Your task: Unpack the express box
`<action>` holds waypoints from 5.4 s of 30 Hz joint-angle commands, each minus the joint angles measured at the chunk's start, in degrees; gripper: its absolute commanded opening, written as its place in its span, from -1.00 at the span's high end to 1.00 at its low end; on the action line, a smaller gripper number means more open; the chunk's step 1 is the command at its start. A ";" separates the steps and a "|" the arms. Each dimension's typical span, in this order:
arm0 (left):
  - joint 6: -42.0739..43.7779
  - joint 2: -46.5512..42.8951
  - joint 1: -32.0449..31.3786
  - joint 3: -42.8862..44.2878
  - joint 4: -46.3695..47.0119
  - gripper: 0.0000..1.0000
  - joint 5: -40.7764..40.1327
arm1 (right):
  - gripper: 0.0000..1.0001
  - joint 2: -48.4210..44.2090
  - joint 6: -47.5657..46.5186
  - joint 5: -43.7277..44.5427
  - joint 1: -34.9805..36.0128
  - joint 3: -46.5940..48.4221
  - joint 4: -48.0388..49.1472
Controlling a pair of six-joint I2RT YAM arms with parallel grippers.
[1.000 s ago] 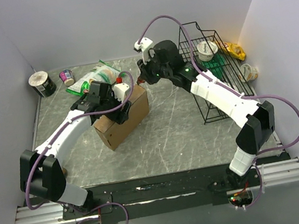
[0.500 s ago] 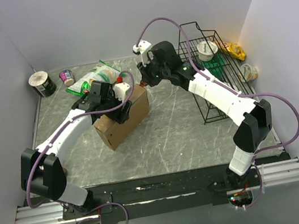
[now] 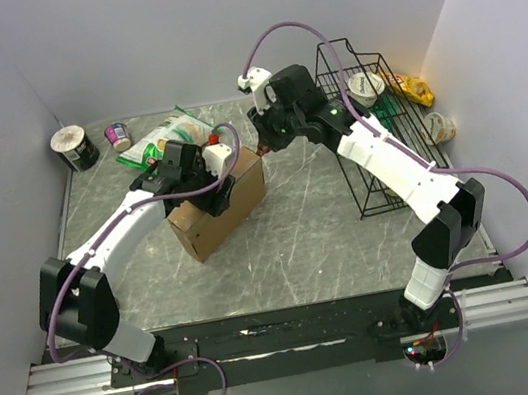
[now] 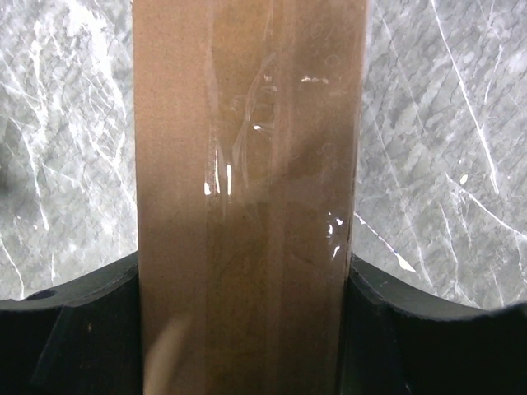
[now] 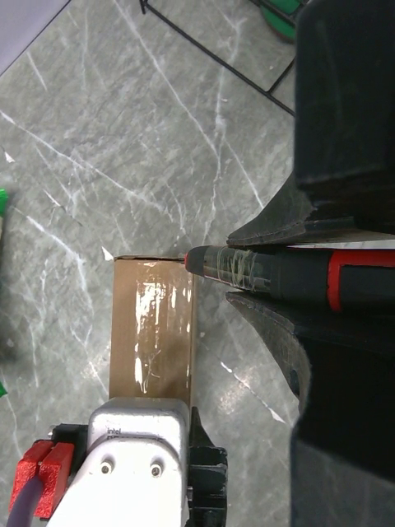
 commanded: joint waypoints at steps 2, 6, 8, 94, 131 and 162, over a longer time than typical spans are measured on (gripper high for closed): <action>-2.29 2.85 0.14 0.31 -0.37 -0.43 -2.32 | 1.00 -5.23 0.83 3.41 -1.14 2.58 -0.73; -2.20 1.36 -0.74 -0.21 1.73 -0.93 0.23 | 1.00 -5.85 4.09 2.18 -4.12 5.75 6.13; -1.51 -2.24 -0.83 -2.76 4.45 -0.93 4.78 | 1.00 -5.59 4.97 1.49 -4.83 7.24 8.08; 6.87 -36.80 17.95 -12.09 -4.34 -0.93 21.42 | 1.00 6.57 4.10 2.46 -2.81 1.31 9.67; 7.64 -2.33 40.65 -14.45 20.90 -0.93 39.25 | 1.00 -9.11 -1.97 -14.27 8.61 -23.43 12.92; 35.12 -19.85 30.90 0.76 -5.82 -0.93 35.25 | 1.00 -12.17 -4.94 -9.15 -2.90 -26.22 14.76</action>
